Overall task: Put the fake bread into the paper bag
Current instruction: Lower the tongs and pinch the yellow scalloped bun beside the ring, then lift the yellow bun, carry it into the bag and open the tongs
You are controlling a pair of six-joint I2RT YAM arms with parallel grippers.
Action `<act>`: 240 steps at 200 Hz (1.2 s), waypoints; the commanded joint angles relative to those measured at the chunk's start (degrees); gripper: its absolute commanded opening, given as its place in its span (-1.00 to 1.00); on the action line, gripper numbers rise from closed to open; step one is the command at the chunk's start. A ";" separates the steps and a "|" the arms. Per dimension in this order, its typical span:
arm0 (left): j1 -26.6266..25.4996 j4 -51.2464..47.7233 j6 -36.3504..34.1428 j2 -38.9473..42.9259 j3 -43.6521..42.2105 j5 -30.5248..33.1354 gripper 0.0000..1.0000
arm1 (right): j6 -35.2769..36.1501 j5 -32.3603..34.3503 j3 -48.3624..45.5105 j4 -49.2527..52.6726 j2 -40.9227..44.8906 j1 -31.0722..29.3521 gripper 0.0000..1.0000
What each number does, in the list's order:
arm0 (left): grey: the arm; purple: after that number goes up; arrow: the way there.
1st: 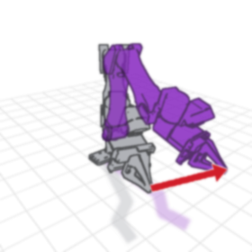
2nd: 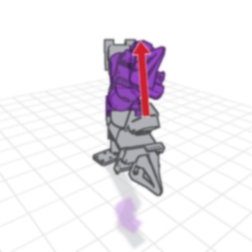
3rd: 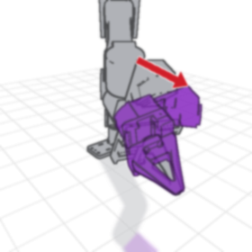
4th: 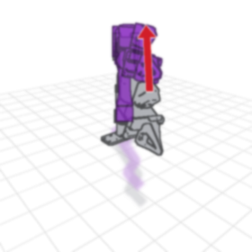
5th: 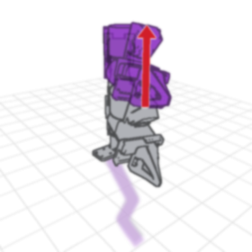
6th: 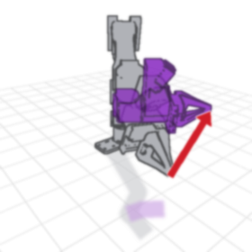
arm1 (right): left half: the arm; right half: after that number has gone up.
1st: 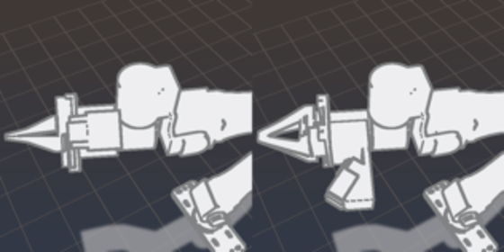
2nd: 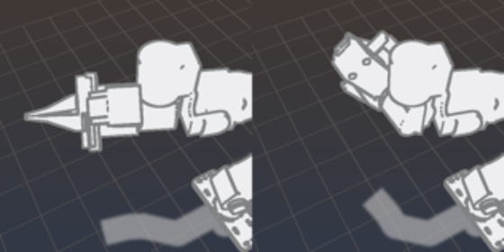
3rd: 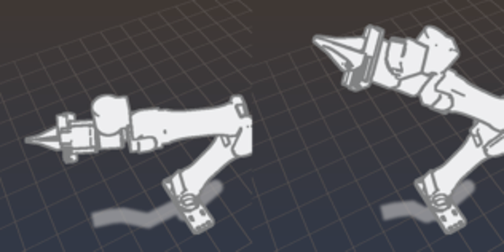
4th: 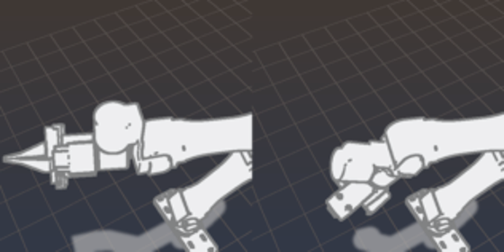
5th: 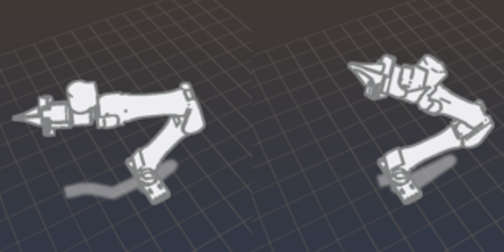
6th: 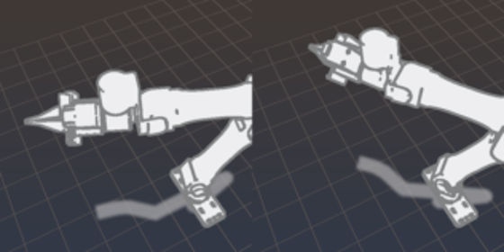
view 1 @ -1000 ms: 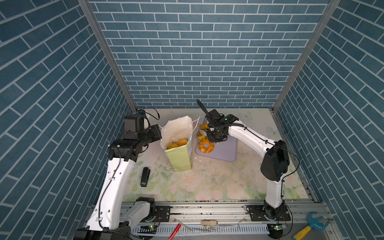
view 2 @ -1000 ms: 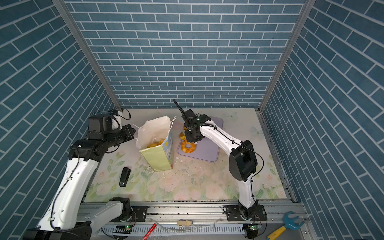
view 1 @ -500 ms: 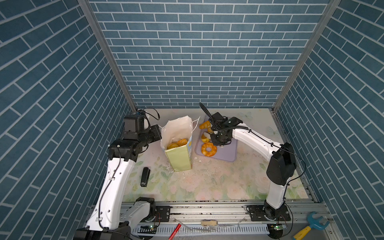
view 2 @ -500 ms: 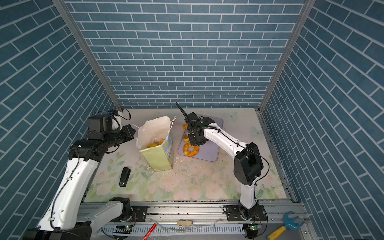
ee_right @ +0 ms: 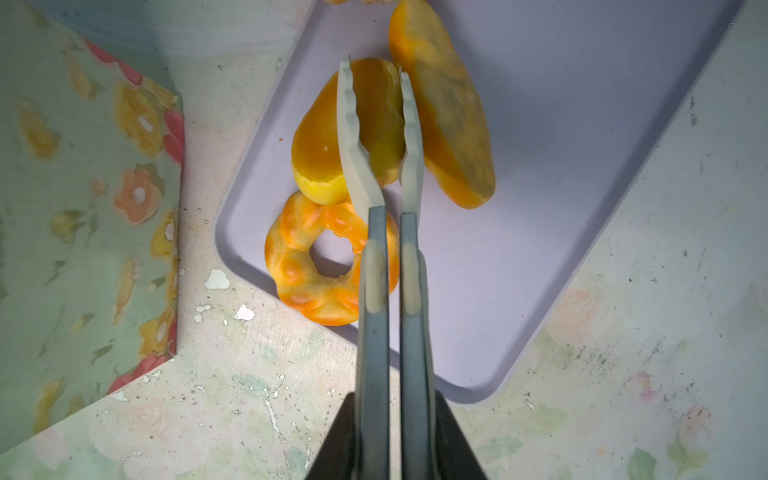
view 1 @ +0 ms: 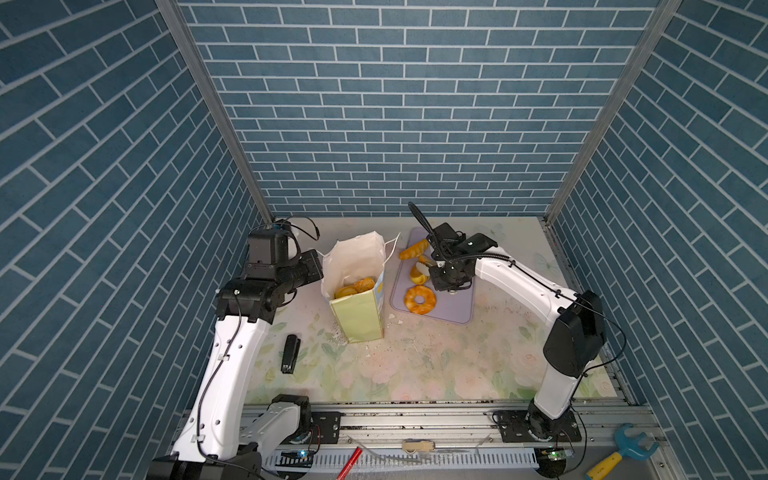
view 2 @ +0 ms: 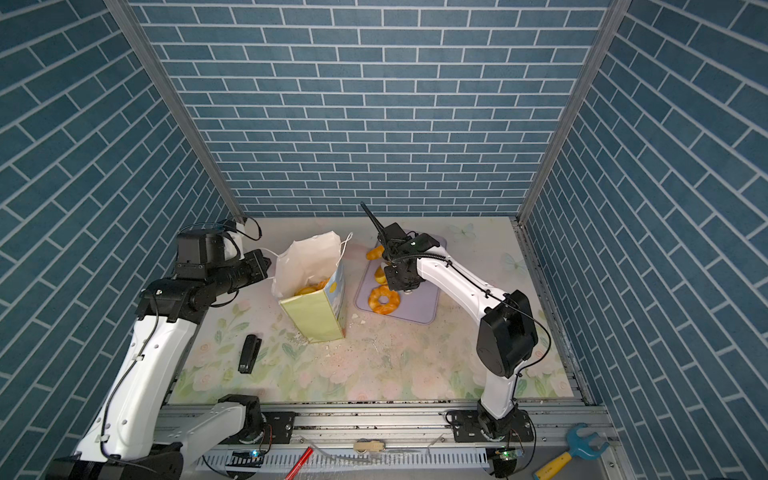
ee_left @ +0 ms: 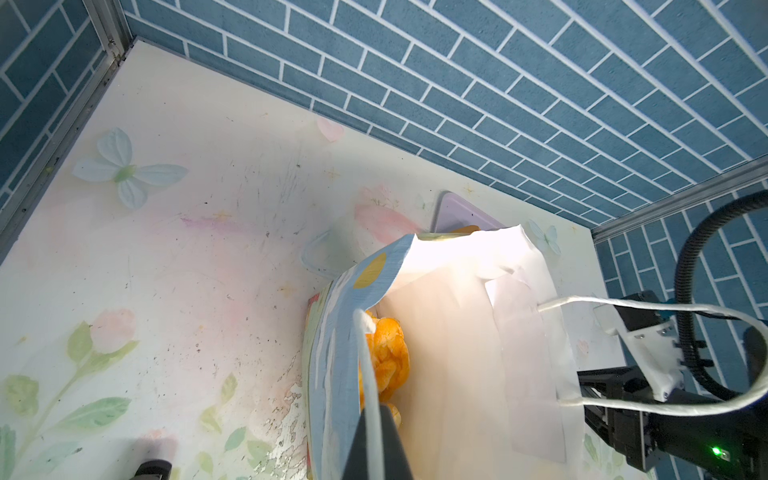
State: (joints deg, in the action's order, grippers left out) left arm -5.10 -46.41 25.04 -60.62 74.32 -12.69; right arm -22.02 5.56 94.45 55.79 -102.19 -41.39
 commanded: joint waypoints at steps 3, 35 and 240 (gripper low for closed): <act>0.36 -0.78 -0.07 0.01 1.24 0.28 -1.00 | 1.02 -0.85 -0.29 -1.49 5.45 0.07 -0.80; 0.36 -0.56 0.01 0.03 1.00 -0.01 -1.00 | 0.76 -1.74 -0.93 -2.07 8.97 0.09 -0.82; 0.32 1.70 2.38 1.61 -1.36 -0.93 -1.00 | 15.90 3.39 40.52 8.54 6.05 -13.10 -0.81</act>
State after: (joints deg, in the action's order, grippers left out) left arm -5.10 -45.47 26.74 -59.90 73.84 -13.15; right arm -12.45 10.20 128.07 62.52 -90.54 -50.54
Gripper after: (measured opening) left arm 0.043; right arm 0.264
